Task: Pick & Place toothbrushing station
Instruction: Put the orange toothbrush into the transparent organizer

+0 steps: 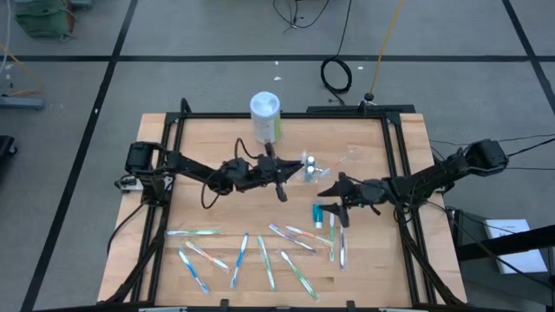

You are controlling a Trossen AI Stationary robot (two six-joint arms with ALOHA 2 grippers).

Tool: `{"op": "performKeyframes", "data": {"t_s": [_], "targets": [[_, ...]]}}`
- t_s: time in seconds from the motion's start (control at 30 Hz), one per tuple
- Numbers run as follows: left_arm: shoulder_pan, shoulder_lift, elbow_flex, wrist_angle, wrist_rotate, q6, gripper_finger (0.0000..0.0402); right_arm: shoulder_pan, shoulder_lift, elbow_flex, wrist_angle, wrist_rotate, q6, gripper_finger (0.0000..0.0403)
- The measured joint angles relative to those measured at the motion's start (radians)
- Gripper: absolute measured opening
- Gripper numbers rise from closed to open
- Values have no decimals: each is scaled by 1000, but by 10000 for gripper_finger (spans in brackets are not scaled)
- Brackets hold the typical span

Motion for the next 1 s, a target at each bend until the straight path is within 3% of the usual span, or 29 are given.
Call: {"op": "performKeyframes", "data": {"t_s": [0.2, 0.4, 0.7, 0.87, 1.0], "targets": [[12, 4, 2, -11, -51, -37, 12, -10, 0, 0, 10, -131, -90, 210], [26, 59, 2, -4, -80, -43, 6, -10, 0, 0, 6, -133, -104, 210], [102, 139, 21, 185, -43, -3, 6, -10, 0, 0, 9, -132, -107, 210], [138, 203, 107, 99, 54, 49, 10, -10, 0, 0, 9, -131, -108, 210], [147, 247, 143, 87, 7, 44, 6, -10, 0, 0, 9, -131, -108, 210]]}}
